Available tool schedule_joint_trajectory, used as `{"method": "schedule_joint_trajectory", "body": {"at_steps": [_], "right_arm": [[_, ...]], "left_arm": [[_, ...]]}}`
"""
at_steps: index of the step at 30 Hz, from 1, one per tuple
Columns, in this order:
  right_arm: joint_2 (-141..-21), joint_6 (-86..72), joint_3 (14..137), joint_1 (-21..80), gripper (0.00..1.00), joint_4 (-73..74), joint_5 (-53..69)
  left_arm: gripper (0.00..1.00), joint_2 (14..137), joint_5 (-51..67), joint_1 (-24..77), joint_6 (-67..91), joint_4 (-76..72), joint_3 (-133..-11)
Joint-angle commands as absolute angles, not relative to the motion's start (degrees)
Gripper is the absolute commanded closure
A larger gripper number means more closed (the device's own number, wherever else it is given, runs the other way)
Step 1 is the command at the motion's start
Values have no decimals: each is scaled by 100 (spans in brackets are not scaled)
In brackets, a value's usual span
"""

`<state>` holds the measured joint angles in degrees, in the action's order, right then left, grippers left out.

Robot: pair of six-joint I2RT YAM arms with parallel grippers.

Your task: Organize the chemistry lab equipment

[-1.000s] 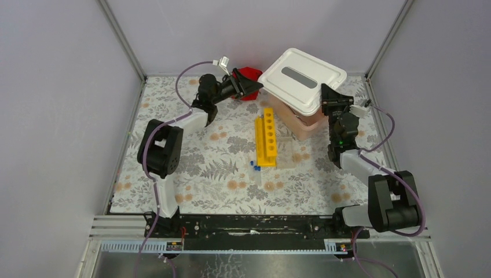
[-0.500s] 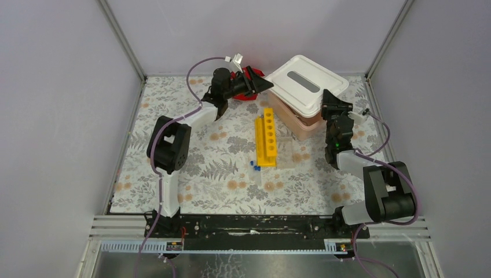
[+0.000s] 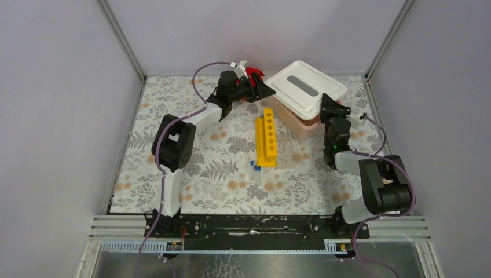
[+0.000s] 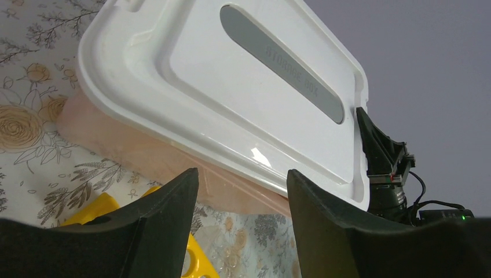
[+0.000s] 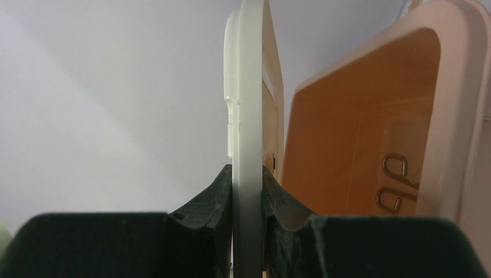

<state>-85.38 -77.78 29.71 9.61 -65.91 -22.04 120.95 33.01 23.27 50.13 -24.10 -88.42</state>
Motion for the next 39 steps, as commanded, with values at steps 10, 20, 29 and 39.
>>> {"method": "schedule_joint_trajectory", "body": {"at_steps": [10,20,29,39], "right_arm": [[-8698,-8068,2844,1006,100,-7459,-2608],[-8766,-8085,2749,1008,95,-7477,-2708],[-8748,-8043,2676,1011,91,-7435,-2720],[-8689,-7990,2524,1016,80,-7414,-2772]], "left_arm": [[35,12287,3151,2369,4644,-2018,-9333],[35,12505,3144,2443,4504,-1749,-9595],[35,12555,3096,2452,4460,-1671,-9631],[35,12793,3065,2539,4388,-1409,-10022]]}}
